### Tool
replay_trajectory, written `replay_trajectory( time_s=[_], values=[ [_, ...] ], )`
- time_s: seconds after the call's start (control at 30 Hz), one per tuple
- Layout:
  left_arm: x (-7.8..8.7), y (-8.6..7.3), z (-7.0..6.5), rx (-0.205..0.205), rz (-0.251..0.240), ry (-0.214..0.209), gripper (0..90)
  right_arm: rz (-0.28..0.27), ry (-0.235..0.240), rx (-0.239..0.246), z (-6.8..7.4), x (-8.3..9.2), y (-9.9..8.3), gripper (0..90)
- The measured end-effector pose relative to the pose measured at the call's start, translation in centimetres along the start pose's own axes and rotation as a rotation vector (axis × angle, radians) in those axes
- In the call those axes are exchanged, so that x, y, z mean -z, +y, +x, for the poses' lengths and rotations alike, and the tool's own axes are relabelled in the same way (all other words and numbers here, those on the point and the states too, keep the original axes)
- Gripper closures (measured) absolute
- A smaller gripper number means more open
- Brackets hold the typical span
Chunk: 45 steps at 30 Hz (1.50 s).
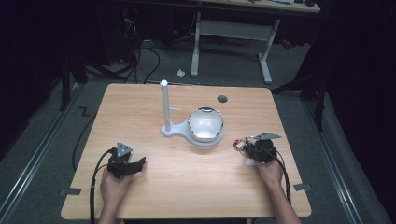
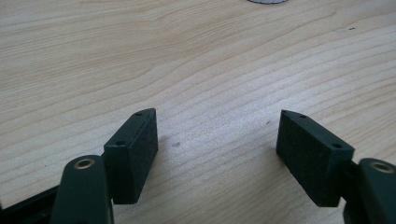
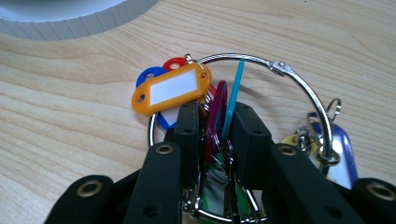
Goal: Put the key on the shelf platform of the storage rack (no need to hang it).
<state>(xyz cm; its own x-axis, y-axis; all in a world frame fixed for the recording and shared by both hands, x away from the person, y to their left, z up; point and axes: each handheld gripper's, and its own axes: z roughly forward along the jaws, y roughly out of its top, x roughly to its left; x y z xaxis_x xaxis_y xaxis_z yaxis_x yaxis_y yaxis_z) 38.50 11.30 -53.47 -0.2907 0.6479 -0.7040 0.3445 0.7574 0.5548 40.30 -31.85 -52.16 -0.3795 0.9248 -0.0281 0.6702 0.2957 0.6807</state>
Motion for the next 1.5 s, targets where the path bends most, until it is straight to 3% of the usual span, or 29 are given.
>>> replay_trajectory(
  time_s=[0.6, 0.83, 1.03, 1.5],
  values=[
    [0.0, 0.0, 0.0, -0.003, -0.001, -0.001, 29.7, -0.034, 0.029, 0.004, -0.1, 0.7, 0.1, 78.8],
    [0.0, 0.0, 0.0, -0.002, 0.000, -0.002, 29.7, -0.068, 0.045, -0.018, -0.6, 1.8, 0.3, 78.9],
    [0.0, 0.0, 0.0, -0.003, 0.000, -0.002, 29.7, -0.093, 0.050, 0.006, -0.5, 3.2, 1.3, 78.9],
    [0.0, 0.0, 0.0, -0.003, 0.001, -0.003, 29.7, -0.113, 0.092, 0.011, -0.8, 5.9, 3.4, 78.9]
  ],
)
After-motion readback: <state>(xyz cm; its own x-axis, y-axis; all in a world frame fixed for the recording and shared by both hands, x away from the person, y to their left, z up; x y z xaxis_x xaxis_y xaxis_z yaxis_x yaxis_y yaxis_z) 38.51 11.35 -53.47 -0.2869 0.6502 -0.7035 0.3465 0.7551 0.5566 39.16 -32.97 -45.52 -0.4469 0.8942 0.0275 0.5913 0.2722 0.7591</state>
